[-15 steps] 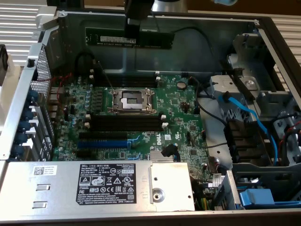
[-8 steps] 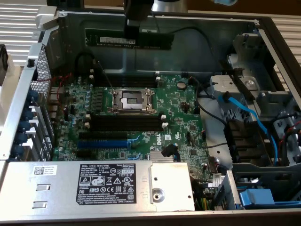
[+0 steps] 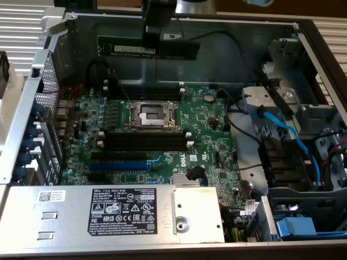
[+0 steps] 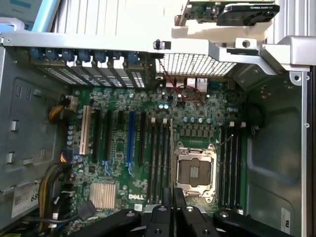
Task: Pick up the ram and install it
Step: 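Insert the ram into the slot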
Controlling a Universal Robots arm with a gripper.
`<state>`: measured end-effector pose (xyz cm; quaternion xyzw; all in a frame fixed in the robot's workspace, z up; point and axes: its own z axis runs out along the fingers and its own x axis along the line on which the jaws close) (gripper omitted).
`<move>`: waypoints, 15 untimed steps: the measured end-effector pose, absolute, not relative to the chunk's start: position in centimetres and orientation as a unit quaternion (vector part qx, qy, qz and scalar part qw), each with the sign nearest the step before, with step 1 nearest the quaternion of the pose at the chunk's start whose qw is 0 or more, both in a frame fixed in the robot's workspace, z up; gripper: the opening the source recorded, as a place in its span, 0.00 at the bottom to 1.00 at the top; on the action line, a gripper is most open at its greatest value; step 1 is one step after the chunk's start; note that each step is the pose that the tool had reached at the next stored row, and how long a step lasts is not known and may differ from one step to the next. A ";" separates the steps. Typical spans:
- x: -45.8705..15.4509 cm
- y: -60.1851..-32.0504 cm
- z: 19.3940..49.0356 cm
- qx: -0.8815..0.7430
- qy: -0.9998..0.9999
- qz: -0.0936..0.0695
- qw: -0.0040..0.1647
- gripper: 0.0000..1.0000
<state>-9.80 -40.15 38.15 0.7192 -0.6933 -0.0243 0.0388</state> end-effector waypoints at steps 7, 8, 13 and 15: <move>-9.8 -40.4 37.9 0.719 -0.693 -0.024 0.039 0.13; -9.8 -40.5 37.9 0.719 -0.693 -0.024 0.039 0.13; -9.3 -41.1 37.7 0.719 -0.693 -0.024 0.039 0.13; -9.3 -41.2 37.7 0.719 -0.693 -0.024 0.039 0.13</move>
